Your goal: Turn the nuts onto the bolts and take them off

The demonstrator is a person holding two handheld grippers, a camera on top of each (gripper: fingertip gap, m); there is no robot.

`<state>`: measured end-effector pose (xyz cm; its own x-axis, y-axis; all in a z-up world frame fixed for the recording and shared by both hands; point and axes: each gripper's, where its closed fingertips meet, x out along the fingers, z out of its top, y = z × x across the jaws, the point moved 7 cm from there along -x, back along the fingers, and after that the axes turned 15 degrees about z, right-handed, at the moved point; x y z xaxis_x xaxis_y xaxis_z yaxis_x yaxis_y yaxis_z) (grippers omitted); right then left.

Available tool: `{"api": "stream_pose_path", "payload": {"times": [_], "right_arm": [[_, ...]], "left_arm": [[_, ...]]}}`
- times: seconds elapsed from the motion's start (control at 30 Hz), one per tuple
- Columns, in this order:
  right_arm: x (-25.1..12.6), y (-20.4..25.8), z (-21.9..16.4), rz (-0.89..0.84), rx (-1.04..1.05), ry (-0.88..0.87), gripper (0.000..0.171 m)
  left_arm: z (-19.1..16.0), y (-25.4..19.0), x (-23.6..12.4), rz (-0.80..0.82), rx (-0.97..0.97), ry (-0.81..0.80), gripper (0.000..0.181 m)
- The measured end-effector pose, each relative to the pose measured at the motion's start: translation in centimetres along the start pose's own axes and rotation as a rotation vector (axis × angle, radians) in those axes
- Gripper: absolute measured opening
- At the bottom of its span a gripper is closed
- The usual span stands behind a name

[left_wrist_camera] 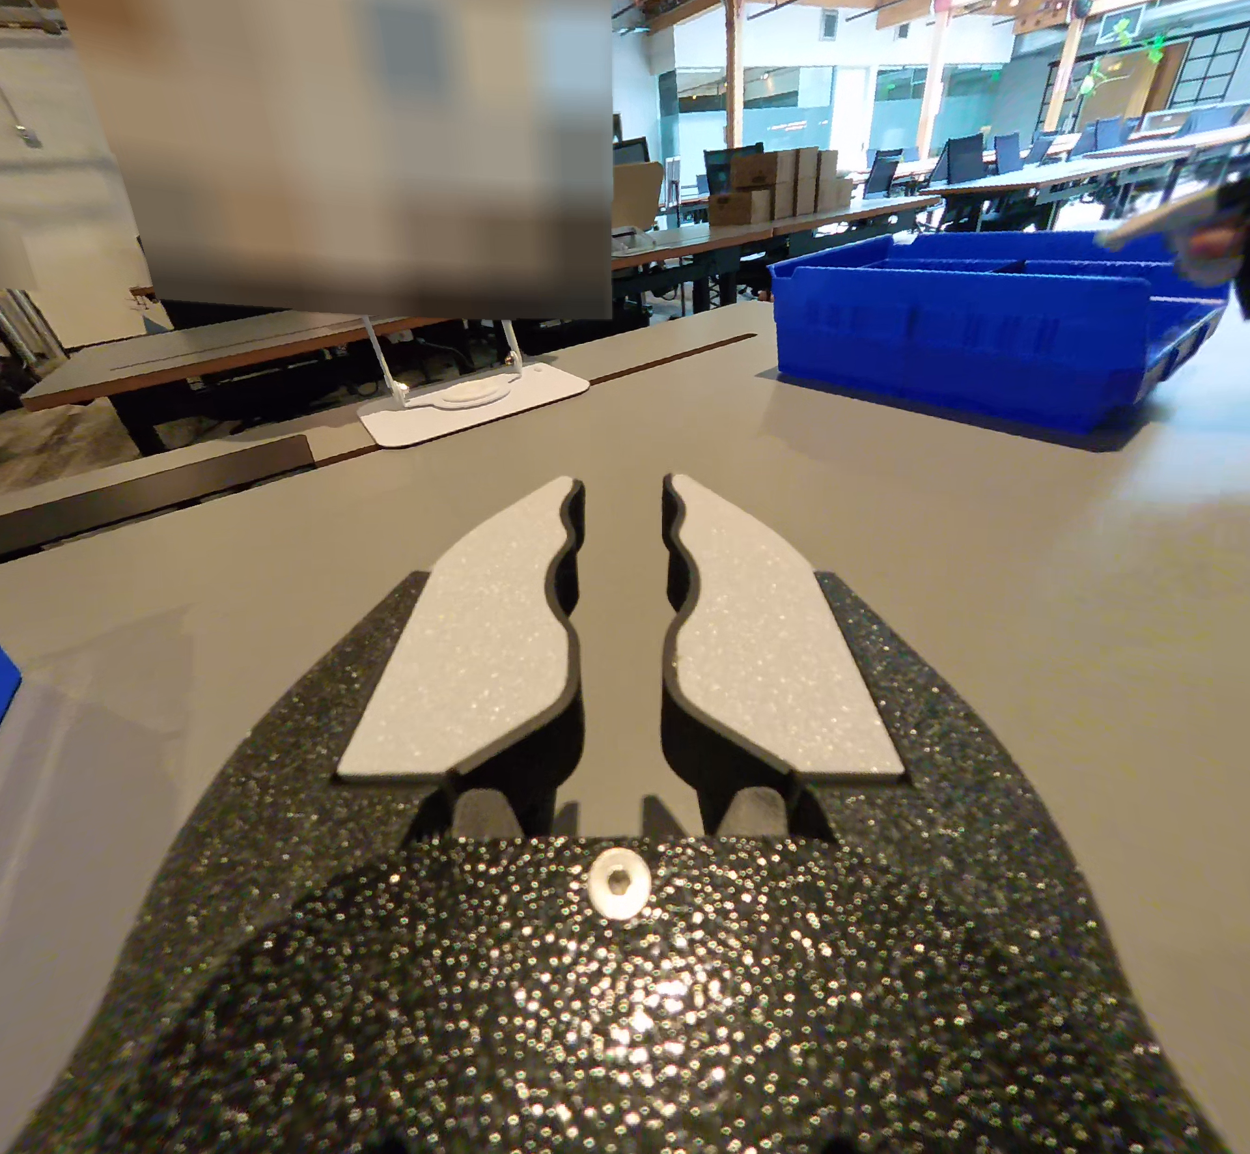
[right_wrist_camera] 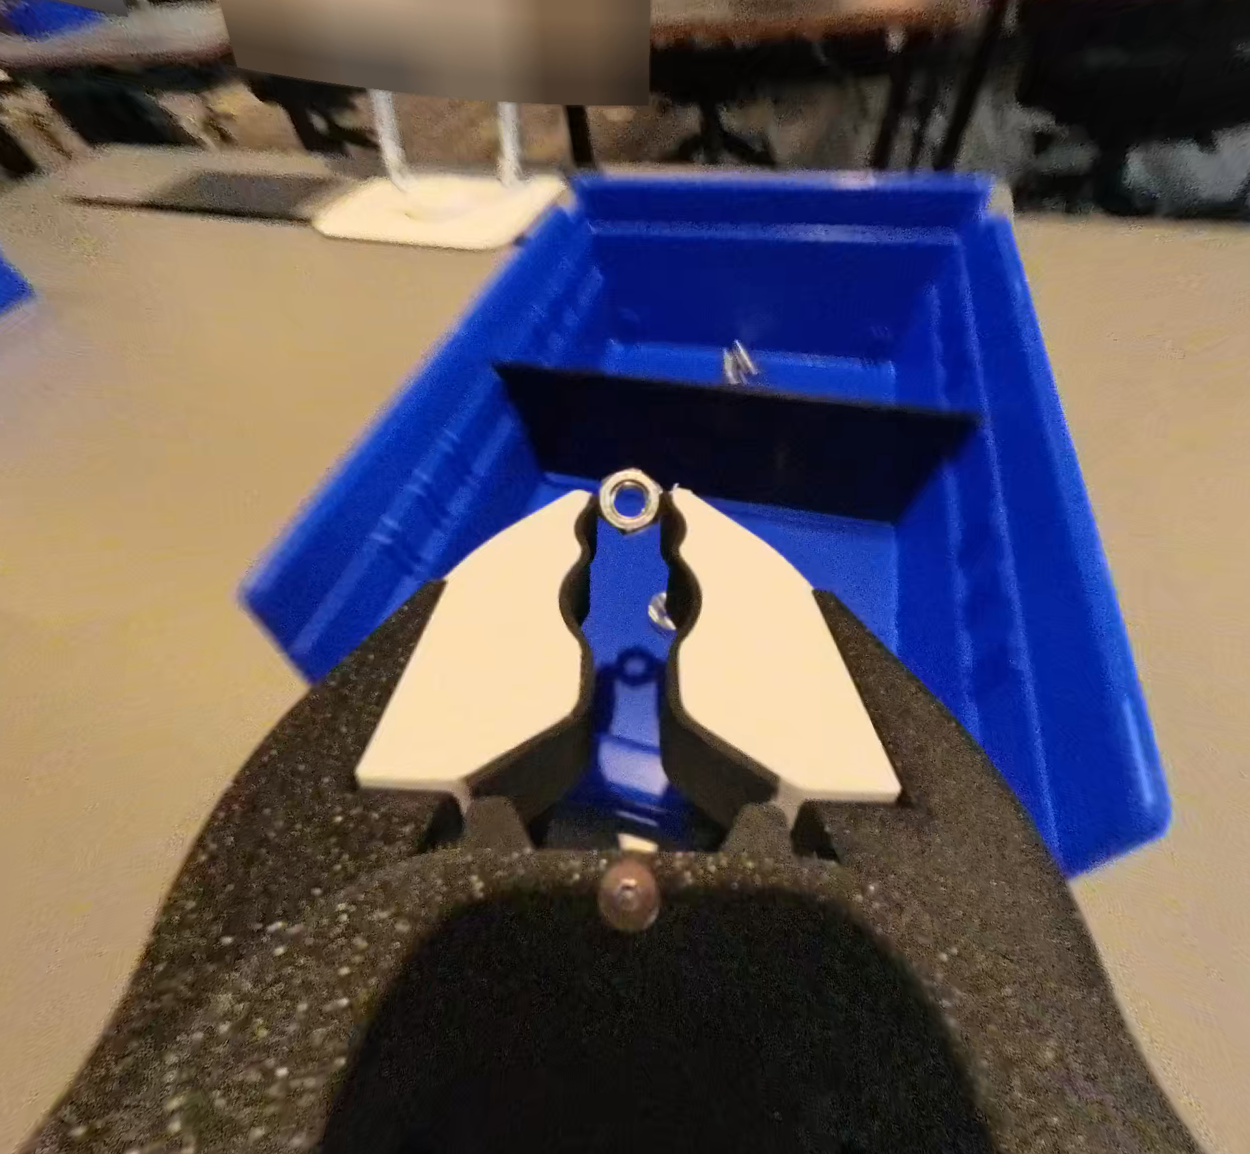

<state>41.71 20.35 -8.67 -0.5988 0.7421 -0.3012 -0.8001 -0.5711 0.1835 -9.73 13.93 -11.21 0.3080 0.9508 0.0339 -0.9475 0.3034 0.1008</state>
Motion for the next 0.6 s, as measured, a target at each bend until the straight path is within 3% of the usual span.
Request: {"api": "stream_pose_path", "payload": {"times": [0.07, 0.2, 0.47, 0.6], "right_arm": [[0.6, -1.5, -2.1, -0.045, 0.04, 0.086, 0.018], [0.6, -2.2, -2.3, -0.116, 0.029, 0.146, 0.018], [0.2, -2.9, -2.3, -0.131, 0.066, 0.131, 0.02], [-0.1, -3.1, -2.4, -0.129, 0.08, 0.126, 0.03]], "left_arm": [[0.0, 0.0, -0.1, 0.008, 0.005, -0.004, 0.021], [-0.1, -0.1, 0.1, 0.003, 0.007, 0.008, 0.021], [0.0, -0.1, 0.0, -0.014, 0.003, 0.002, 0.021], [0.0, -0.2, -0.1, -0.013, 0.005, -0.001, 0.021]]}}
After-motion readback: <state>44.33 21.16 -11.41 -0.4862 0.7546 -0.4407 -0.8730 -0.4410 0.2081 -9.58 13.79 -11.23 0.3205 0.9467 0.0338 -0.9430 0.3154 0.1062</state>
